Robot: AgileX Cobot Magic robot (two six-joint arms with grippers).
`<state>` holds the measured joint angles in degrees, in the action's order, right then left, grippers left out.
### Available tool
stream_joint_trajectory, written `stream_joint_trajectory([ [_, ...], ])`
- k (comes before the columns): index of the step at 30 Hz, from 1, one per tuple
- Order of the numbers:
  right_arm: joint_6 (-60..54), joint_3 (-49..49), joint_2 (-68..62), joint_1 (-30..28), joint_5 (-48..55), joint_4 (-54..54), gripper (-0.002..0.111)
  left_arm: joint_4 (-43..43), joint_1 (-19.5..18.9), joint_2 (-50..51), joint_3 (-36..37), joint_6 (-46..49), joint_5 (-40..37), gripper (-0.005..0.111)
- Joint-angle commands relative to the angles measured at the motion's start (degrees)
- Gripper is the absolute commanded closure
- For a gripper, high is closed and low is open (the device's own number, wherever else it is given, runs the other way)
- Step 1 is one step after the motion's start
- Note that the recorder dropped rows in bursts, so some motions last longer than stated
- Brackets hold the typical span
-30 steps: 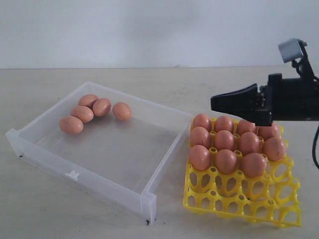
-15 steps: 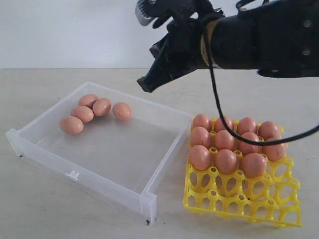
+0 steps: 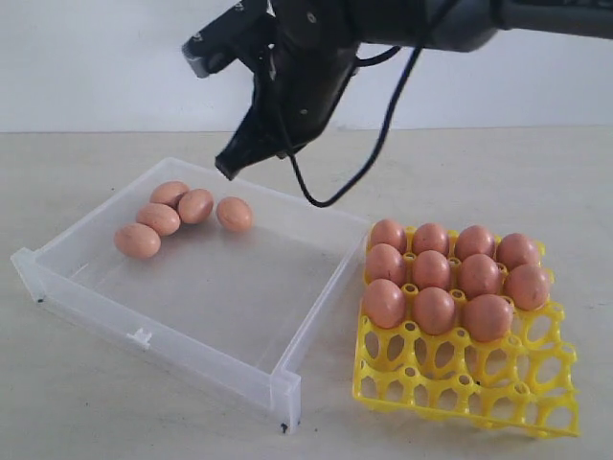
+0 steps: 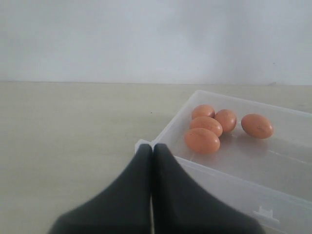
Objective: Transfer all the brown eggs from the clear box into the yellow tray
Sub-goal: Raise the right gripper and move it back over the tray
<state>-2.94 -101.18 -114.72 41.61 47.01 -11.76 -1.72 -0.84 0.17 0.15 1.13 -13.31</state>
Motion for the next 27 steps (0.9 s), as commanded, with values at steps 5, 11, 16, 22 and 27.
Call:
stream_joint_trajectory([
  [5, -22.9, -15.3, -13.2, 0.2, 20.1, 31.3, 0.109, -0.3, 0.2, -0.2, -0.1, 0.0, 0.0, 0.111],
  [11, -18.0, -15.4, -18.6, 0.2, 22.9, 24.7, 0.109, -0.3, 0.2, -0.2, -0.1, 0.0, 0.0, 0.111],
  [16, -18.3, -15.4, -19.5, 0.2, 22.9, 30.7, 0.109, -0.3, 0.2, -0.2, -0.1, 0.0, 0.0, 0.111],
  [22, -15.9, -15.4, -19.1, 1.8, 22.9, 32.5, 0.109, -0.3, 0.2, -0.2, -0.1, 0.0, 0.0, 0.111],
  [27, -15.5, -15.4, -19.1, 7.2, 22.9, 33.3, 0.109, -0.3, 0.2, -0.2, -0.1, 0.0, 0.0, 0.111],
])
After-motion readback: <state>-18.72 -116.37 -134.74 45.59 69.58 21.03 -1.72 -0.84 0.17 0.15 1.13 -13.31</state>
